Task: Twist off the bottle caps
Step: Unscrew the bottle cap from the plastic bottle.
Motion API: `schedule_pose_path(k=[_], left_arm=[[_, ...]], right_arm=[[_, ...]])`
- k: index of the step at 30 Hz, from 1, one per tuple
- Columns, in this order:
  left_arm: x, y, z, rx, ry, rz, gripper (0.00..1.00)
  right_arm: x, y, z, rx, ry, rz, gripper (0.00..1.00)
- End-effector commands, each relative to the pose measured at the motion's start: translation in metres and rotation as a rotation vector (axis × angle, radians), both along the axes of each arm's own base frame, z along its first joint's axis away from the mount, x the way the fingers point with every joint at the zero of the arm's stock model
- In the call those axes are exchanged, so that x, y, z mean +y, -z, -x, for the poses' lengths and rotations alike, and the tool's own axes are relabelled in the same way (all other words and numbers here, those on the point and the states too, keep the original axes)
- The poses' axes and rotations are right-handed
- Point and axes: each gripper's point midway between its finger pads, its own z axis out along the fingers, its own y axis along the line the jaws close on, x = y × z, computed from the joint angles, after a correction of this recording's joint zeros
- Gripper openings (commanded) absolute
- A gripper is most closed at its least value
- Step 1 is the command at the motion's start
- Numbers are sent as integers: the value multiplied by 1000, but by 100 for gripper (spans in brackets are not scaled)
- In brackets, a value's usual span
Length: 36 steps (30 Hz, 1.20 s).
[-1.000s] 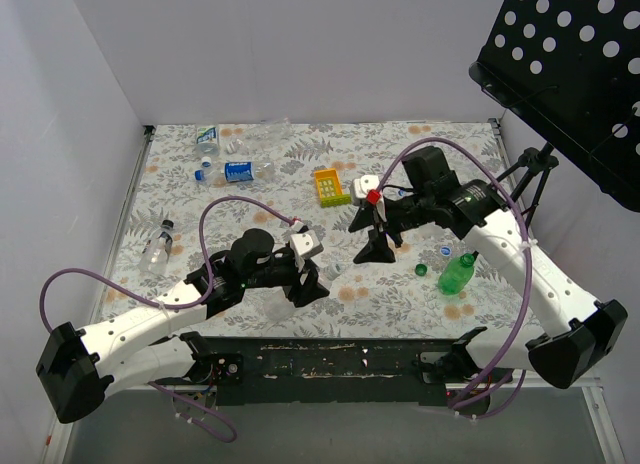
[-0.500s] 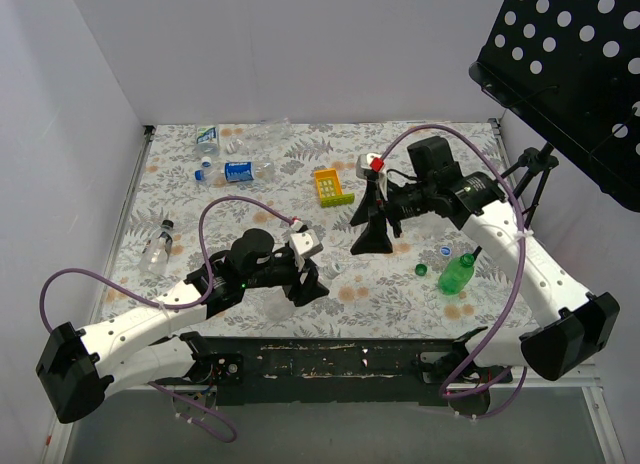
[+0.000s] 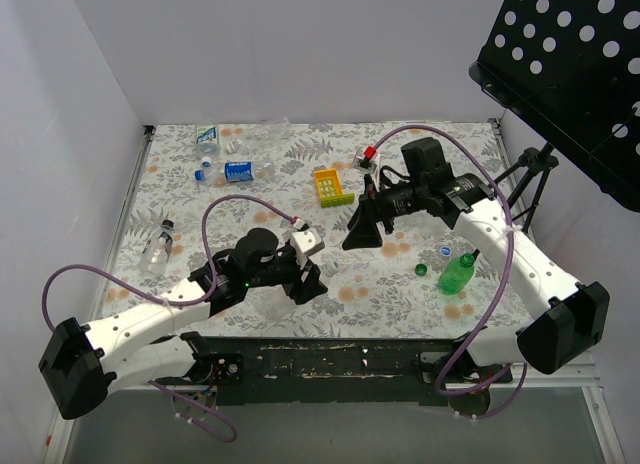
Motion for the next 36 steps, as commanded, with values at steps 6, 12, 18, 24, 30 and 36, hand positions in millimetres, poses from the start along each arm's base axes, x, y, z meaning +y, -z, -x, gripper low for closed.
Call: schedule_pose_path(k=[6, 12, 18, 24, 30, 36], left_arm=[[-5, -19, -12, -39, -31, 22, 0], [-7, -20, -14, -37, -33, 18, 0], [-8, -22, -18, -36, -52, 20, 0], [-7, -22, -21, -36, -71, 19, 0], [-7, -23, -24, -44, -90, 20, 0], [-6, -20, -24, -41, -90, 16, 0]], right_arm=[[5, 3, -5, 76, 39, -2, 83], [13, 17, -5, 123, 50, 45, 83], [18, 44, -2, 122, 65, 148, 83], [20, 60, 5, 143, 56, 192, 79], [24, 66, 11, 117, 13, 214, 68], [29, 64, 16, 122, -24, 202, 47]])
